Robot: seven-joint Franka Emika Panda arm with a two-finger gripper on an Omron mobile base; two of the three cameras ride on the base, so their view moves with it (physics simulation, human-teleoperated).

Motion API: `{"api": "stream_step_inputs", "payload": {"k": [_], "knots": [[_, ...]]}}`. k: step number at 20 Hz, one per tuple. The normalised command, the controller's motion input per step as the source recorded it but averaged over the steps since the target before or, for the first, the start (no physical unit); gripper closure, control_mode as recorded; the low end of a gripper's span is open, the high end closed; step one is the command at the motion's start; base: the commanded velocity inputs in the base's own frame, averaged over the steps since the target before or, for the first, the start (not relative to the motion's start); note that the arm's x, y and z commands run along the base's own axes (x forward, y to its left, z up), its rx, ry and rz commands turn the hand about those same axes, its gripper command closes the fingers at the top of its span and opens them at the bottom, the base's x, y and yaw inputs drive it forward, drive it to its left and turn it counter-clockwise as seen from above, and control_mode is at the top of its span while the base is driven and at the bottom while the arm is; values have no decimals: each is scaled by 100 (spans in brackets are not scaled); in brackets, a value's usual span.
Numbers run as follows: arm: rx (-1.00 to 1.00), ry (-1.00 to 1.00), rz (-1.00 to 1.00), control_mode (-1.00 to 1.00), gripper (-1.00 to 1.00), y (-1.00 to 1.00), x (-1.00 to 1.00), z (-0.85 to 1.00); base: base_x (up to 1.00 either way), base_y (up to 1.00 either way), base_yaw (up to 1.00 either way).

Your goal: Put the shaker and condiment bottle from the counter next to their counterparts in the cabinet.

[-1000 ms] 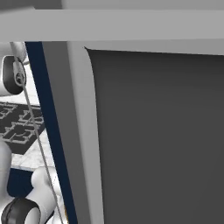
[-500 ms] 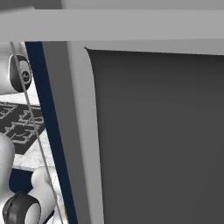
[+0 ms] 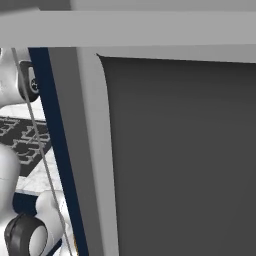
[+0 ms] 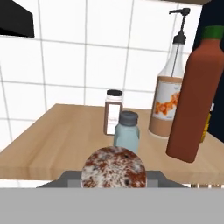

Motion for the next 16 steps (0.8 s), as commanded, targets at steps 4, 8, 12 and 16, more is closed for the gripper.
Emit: {"api": "stream_step_inputs", "payload": {"k": [4, 8, 12, 16], "knots": [[1, 0, 0, -100, 100, 0, 13, -6, 0, 0, 0], [2, 0, 0, -100, 100, 0, 10, -6, 0, 0, 0], [4, 0, 0, -100, 100, 0, 9, -2, 0, 0, 0], [3, 0, 0, -100, 100, 0, 11, -4, 0, 0, 0]]}}
